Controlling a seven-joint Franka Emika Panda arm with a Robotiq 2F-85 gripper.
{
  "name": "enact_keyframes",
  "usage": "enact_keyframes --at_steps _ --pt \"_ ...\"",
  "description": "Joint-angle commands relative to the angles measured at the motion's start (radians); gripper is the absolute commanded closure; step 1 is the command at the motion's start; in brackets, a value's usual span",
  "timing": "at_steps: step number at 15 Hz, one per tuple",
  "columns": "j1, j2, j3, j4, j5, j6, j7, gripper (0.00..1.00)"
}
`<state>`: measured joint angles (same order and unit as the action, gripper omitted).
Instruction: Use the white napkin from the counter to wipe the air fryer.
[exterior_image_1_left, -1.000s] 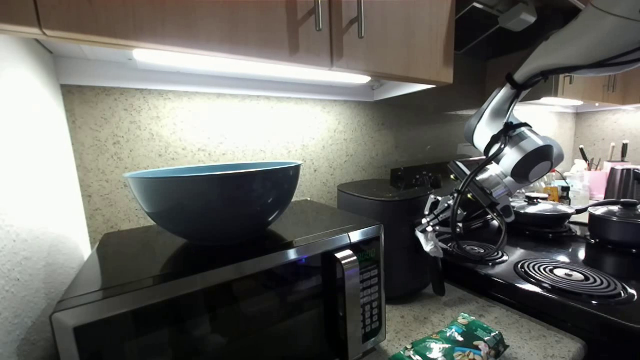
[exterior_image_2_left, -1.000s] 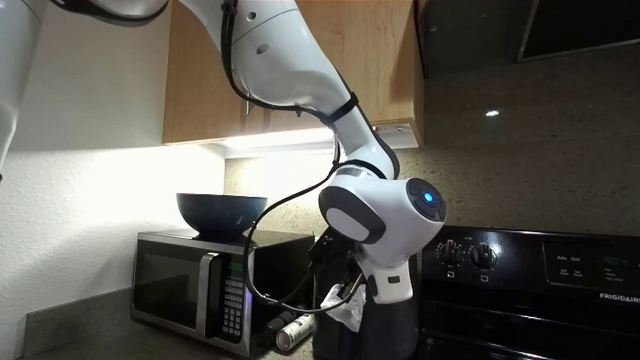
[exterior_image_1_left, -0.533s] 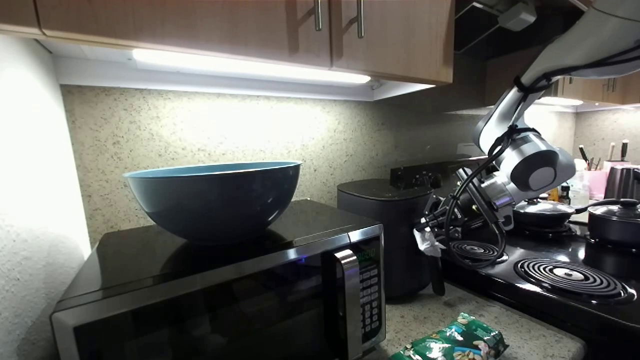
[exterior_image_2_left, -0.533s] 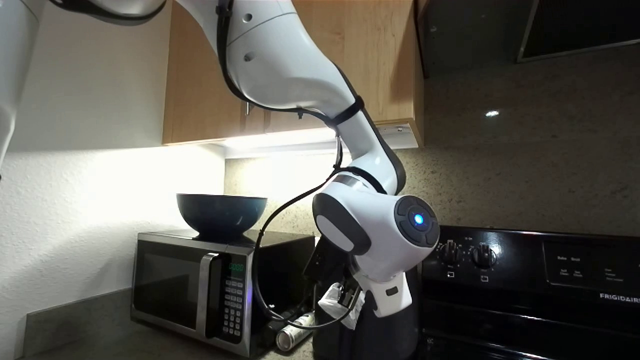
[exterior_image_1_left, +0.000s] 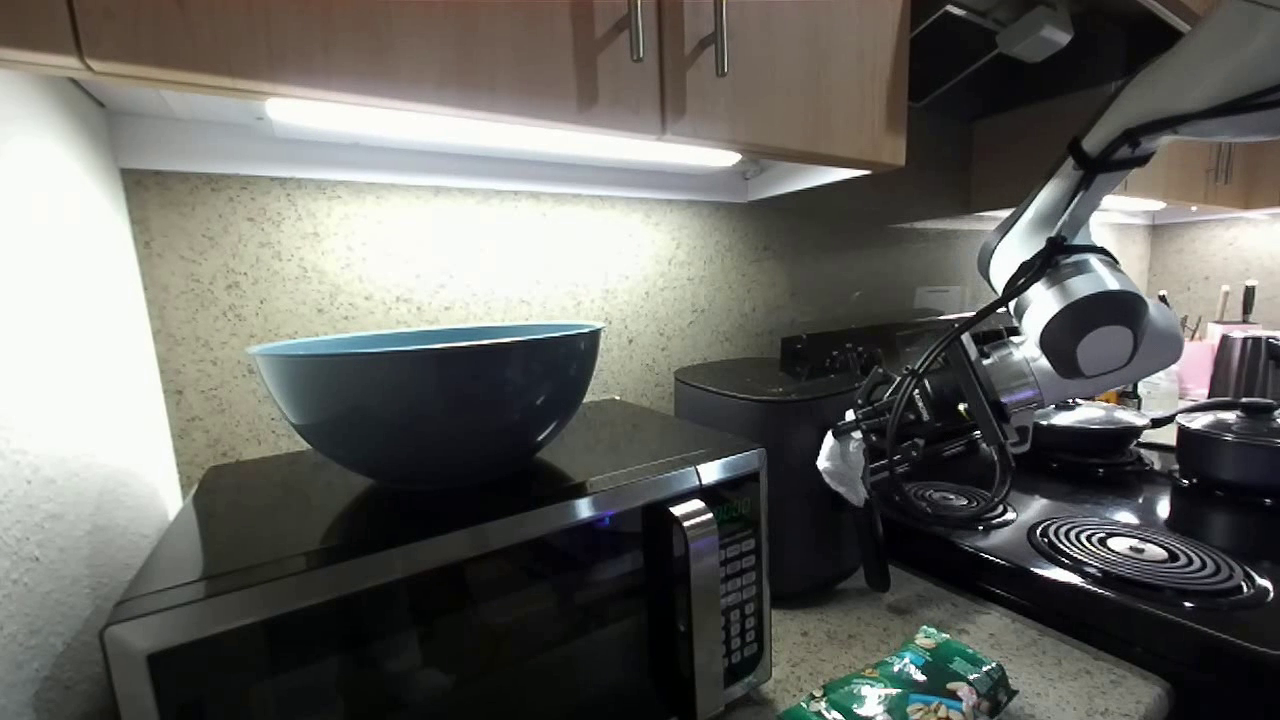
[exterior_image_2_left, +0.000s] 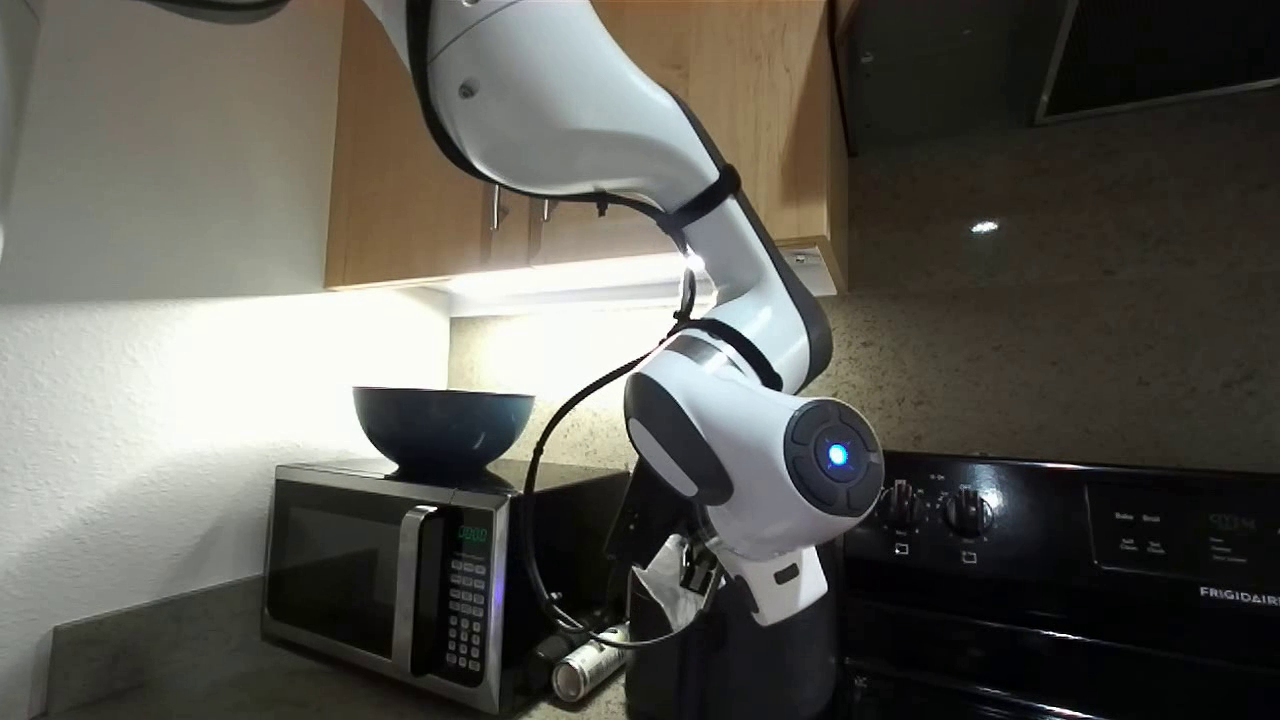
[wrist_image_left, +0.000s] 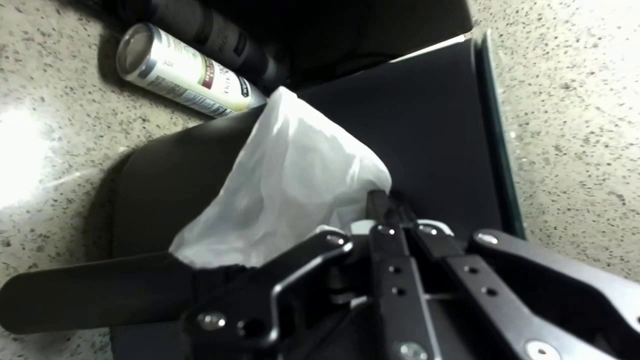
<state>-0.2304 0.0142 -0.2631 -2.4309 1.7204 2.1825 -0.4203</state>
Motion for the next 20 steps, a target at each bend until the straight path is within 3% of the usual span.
enact_keyframes --at_steps 1,5,8,14,17,20 --pt "-0.021 -0.085 -0.009 -0.021 0.090 -0.081 -0.071 1.00" --pt "-0.035 -0.134 -0.023 -0.058 0.145 -0.160 -0.140 1.00" --pt "-0.026 -0.076 -0.004 -0.018 -0.010 -0.048 0.009 1.00" --pt "-0.020 0.071 -0.006 0.041 -0.134 0.217 0.148 1.00" --pt "-0.007 0.141 -0.002 0.085 -0.244 0.243 0.323 1.00" --pt "0.003 0.164 0.012 0.131 -0.262 0.212 0.390 1.00"
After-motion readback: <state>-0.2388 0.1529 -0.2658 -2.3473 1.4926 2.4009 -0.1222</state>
